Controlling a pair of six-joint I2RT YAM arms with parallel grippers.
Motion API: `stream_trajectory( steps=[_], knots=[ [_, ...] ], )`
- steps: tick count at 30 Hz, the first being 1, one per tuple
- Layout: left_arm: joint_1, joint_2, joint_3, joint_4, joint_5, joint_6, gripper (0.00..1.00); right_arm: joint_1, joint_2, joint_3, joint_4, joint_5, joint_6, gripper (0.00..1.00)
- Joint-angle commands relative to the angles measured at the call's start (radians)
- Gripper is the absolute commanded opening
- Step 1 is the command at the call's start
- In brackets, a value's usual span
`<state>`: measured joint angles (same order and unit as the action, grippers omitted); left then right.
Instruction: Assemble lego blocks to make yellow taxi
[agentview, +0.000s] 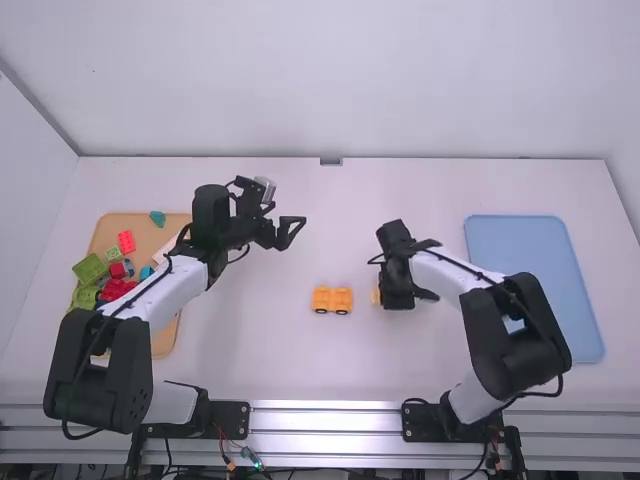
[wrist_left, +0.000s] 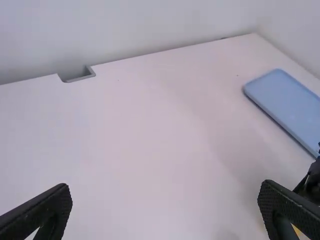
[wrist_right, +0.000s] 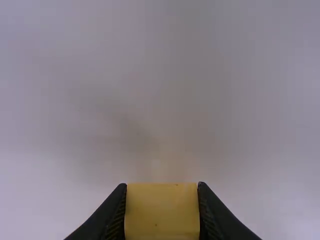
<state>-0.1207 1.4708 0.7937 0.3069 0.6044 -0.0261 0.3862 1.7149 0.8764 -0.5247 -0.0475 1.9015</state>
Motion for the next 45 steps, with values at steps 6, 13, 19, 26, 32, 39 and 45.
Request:
stream_trajectory(
  steps=[6, 13, 19, 26, 32, 39, 45],
  knots=[
    [0.003, 0.005, 0.017, -0.004, 0.007, 0.014, 0.99, -0.002, 0.041, -0.006, -0.005, -0.019, 0.041, 0.10],
    [0.003, 0.005, 0.017, -0.004, 0.007, 0.014, 0.99, 0.023, 0.047, -0.008, -0.006, -0.004, 0.069, 0.13],
    [0.002, 0.005, 0.017, -0.004, 0.007, 0.014, 0.99, 0.003, 0.047, -0.008, -0.003, -0.006, 0.034, 0.91],
    [0.005, 0.005, 0.017, -0.003, 0.007, 0.014, 0.99, -0.009, 0.047, 0.016, -0.014, -0.032, -0.040, 0.99],
    [0.009, 0.005, 0.017, -0.003, 0.007, 0.014, 0.99, -0.035, 0.032, 0.156, -0.201, -0.035, -0.218, 0.99],
    [0.008, 0.005, 0.017, -0.009, 0.007, 0.020, 0.99, -0.097, 0.031, 0.411, -0.441, -0.051, -0.919, 0.99],
    [0.008, 0.005, 0.017, -0.023, -0.028, 0.087, 0.99, -0.153, 0.031, 0.577, -0.461, 0.113, -1.612, 0.99]
  ],
)
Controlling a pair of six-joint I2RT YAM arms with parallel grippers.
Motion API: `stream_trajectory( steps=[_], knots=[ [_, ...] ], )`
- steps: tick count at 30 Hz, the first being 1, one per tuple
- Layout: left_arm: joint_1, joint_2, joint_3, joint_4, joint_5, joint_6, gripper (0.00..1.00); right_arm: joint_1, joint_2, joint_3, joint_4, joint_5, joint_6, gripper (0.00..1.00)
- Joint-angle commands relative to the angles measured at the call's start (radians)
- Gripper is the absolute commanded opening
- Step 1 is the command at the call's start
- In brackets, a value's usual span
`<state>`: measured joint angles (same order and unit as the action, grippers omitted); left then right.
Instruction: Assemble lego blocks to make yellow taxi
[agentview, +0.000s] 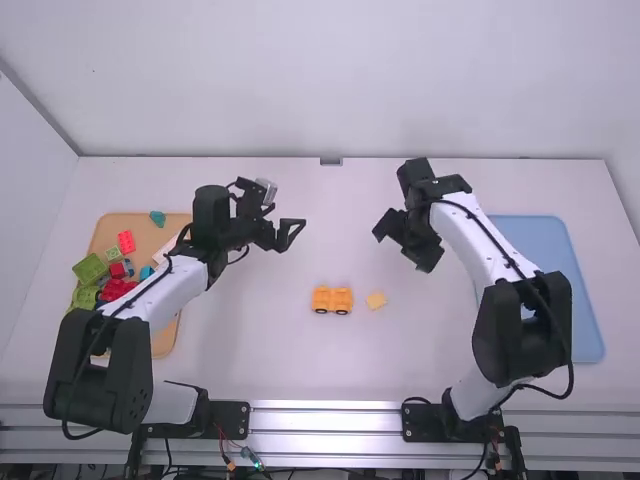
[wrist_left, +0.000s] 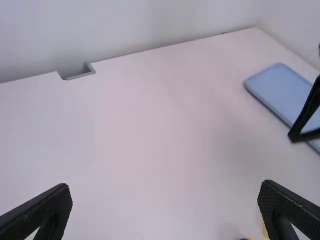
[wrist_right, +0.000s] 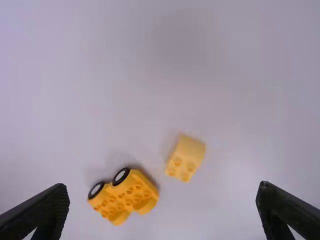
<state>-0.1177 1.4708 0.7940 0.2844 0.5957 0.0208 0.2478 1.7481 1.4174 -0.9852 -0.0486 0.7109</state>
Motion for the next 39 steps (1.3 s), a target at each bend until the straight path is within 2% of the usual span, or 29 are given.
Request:
stream_trajectory(
  steps=[1, 4, 5, 7, 10, 11, 12, 14, 19, 22, 27, 32, 34, 39],
  knots=[
    [0.005, 0.005, 0.016, 0.000, -0.041, 0.039, 0.99, -0.022, -0.002, 0.041, 0.021, 0.184, -0.526, 0.99],
    [0.006, 0.005, 0.016, 0.000, -0.154, 0.039, 0.99, -0.050, -0.002, 0.042, 0.045, 0.373, -0.862, 0.99],
    [0.005, 0.005, 0.016, -0.001, -0.166, 0.039, 0.99, -0.054, -0.002, 0.042, 0.043, 0.383, -0.892, 0.99],
    [0.005, 0.005, 0.016, -0.038, -0.196, 0.037, 0.99, -0.079, -0.002, 0.042, 0.067, 0.341, -1.079, 0.99],
    [0.006, 0.005, 0.016, -0.077, -0.138, 0.151, 0.99, -0.090, -0.002, 0.041, 0.092, 0.011, -1.390, 0.99],
    [0.006, 0.005, 0.016, -0.093, -0.069, 0.237, 0.99, -0.094, -0.002, 0.041, 0.077, -0.156, -1.555, 0.99],
    [0.005, 0.005, 0.016, -0.100, -0.033, 0.279, 0.99, -0.097, -0.002, 0.041, 0.063, -0.231, -1.640, 0.99],
    [0.005, 0.005, 0.016, -0.142, 0.132, 0.456, 0.99, -0.127, -0.002, 0.039, -0.016, -0.486, -1.972, 0.99],
    [0.001, 0.006, 0.016, -0.267, 0.374, 0.784, 0.99, -0.204, -0.002, 0.011, -0.099, -0.765, -2.318, 0.99],
    [-0.005, 0.032, 0.016, -0.411, 0.521, 1.084, 0.99, -0.269, -0.002, -0.071, -0.090, -0.893, -2.421, 0.99],
    [-0.020, 0.098, 0.016, -0.452, 0.623, 1.208, 0.99, -0.303, -0.002, -0.137, -0.089, -0.938, -2.447, 0.99],
    [-0.047, 0.228, 0.016, -0.372, 0.632, 1.203, 0.99, -0.298, -0.002, -0.219, -0.082, -0.893, -2.582, 0.99],
    [-0.053, 0.264, 0.016, -0.347, 0.654, 1.203, 0.99, -0.283, -0.002, -0.264, -0.037, -0.866, -2.601, 0.99],
    [-0.057, 0.334, 0.016, -0.303, 0.668, 1.203, 0.99, -0.234, -0.001, -0.431, 0.267, -0.856, -2.436, 0.99]
  ],
)
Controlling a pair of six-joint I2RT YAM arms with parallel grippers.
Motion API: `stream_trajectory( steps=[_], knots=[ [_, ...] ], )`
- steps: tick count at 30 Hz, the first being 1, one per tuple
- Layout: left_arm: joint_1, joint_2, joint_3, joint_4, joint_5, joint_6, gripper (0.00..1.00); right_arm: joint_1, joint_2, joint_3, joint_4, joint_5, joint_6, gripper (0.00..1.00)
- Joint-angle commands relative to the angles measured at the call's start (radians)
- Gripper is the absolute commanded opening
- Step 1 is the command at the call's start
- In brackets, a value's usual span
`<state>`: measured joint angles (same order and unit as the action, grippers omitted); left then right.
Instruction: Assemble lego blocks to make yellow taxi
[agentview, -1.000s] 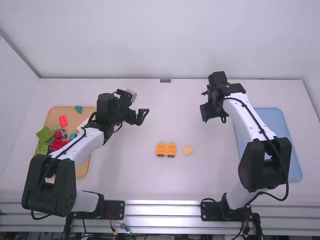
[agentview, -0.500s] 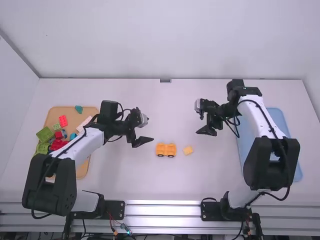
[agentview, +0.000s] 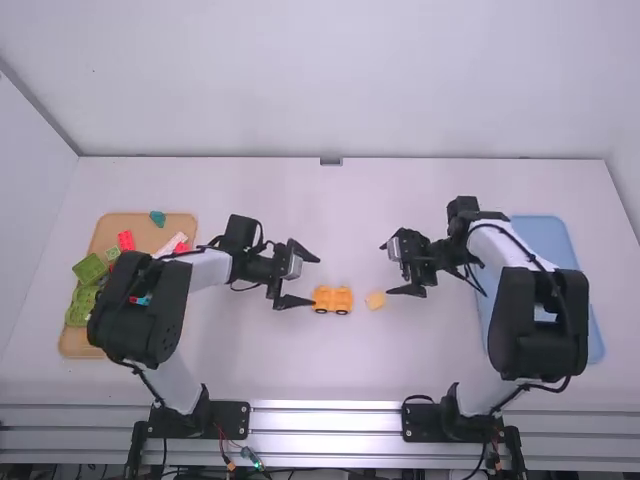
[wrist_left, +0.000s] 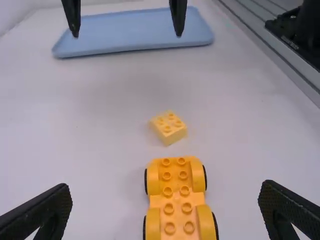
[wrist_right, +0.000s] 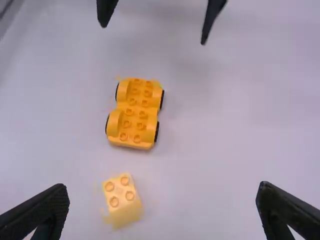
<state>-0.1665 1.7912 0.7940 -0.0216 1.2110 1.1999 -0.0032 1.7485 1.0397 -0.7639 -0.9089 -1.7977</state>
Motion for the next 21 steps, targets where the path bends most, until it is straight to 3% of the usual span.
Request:
stream_trajectory(
  steps=[1, 4, 14, 16, 21],
  knots=[
    [-0.008, 0.021, 0.016, 0.004, 0.053, 0.024, 0.99, 0.026, -0.001, -0.089, 0.119, 0.019, 0.120, 0.99],
    [-0.011, 0.024, 0.016, 0.004, 0.053, 0.024, 0.99, 0.060, 0.016, -0.162, 0.262, 0.051, 0.208, 0.99],
    [-0.007, 0.024, 0.016, 0.003, 0.056, 0.020, 0.99, 0.045, 0.204, -0.158, 0.314, 0.023, 0.156, 1.00],
    [-0.011, 0.024, 0.016, 0.003, 0.057, 0.019, 0.99, 0.033, 0.253, -0.142, 0.285, 0.011, 0.074, 0.96],
    [-0.006, 0.024, 0.016, 0.032, 0.056, -0.064, 0.99, 0.007, 0.290, -0.101, 0.158, -0.012, -0.092, 0.76]
  ],
)
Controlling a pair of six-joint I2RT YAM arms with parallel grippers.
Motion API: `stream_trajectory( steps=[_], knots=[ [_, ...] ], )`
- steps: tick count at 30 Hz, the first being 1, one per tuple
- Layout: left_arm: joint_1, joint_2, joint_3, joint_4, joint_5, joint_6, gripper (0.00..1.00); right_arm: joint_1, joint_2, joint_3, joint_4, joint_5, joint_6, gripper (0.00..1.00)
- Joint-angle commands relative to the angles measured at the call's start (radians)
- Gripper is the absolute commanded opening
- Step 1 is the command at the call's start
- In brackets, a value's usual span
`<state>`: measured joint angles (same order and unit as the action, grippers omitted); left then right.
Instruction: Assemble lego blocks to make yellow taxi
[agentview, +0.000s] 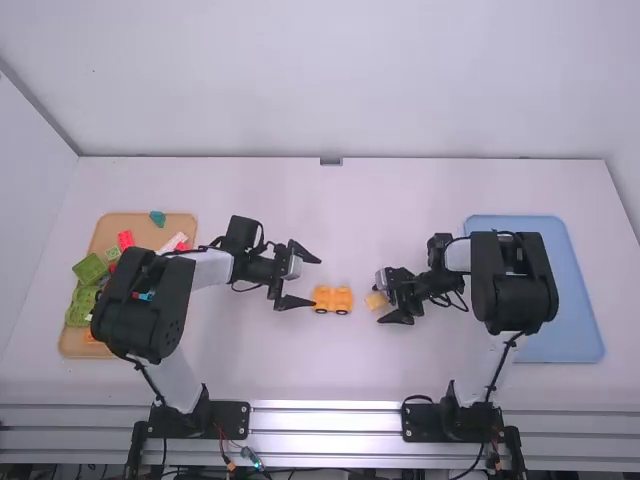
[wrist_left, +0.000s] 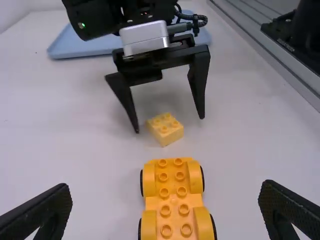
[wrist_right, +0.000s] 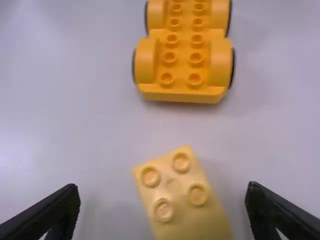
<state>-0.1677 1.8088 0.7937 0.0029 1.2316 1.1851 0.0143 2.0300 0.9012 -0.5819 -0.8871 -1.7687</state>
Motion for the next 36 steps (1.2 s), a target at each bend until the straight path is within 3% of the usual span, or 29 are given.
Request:
stream_trajectory(
  steps=[1, 3, 10, 13, 20, 25, 33, 36],
  knots=[
    [-0.005, 0.006, 0.017, 0.011, 0.035, -0.059, 0.99, -0.010, 0.009, 0.037, -0.028, -0.032, -0.130, 0.73],
    [-0.011, 0.006, 0.017, 0.023, 0.036, -0.074, 0.99, -0.005, 0.009, 0.033, -0.020, -0.032, -0.137, 0.65],
    [-0.011, 0.006, 0.017, 0.024, 0.036, -0.071, 0.99, 0.023, 0.009, -0.011, 0.138, 0.021, 0.044, 0.59],
    [-0.008, 0.006, 0.017, 0.022, 0.035, -0.071, 0.99, 0.042, 0.009, -0.027, 0.167, 0.048, 0.074, 0.52],
    [-0.006, 0.006, 0.017, 0.021, 0.036, -0.071, 0.99, 0.019, 0.009, -0.029, 0.154, 0.046, 0.060, 0.47],
    [-0.015, 0.006, 0.017, 0.021, 0.036, -0.070, 0.99, -0.016, 0.009, -0.032, 0.155, -0.011, 0.059, 0.53],
    [-0.016, 0.006, 0.017, 0.021, 0.036, -0.071, 0.99, -0.004, 0.009, -0.033, 0.156, -0.009, 0.060, 0.39],
    [-0.016, 0.006, 0.017, 0.021, 0.031, -0.071, 0.99, 0.007, 0.009, -0.032, 0.155, -0.006, 0.060, 0.38]
  ],
)
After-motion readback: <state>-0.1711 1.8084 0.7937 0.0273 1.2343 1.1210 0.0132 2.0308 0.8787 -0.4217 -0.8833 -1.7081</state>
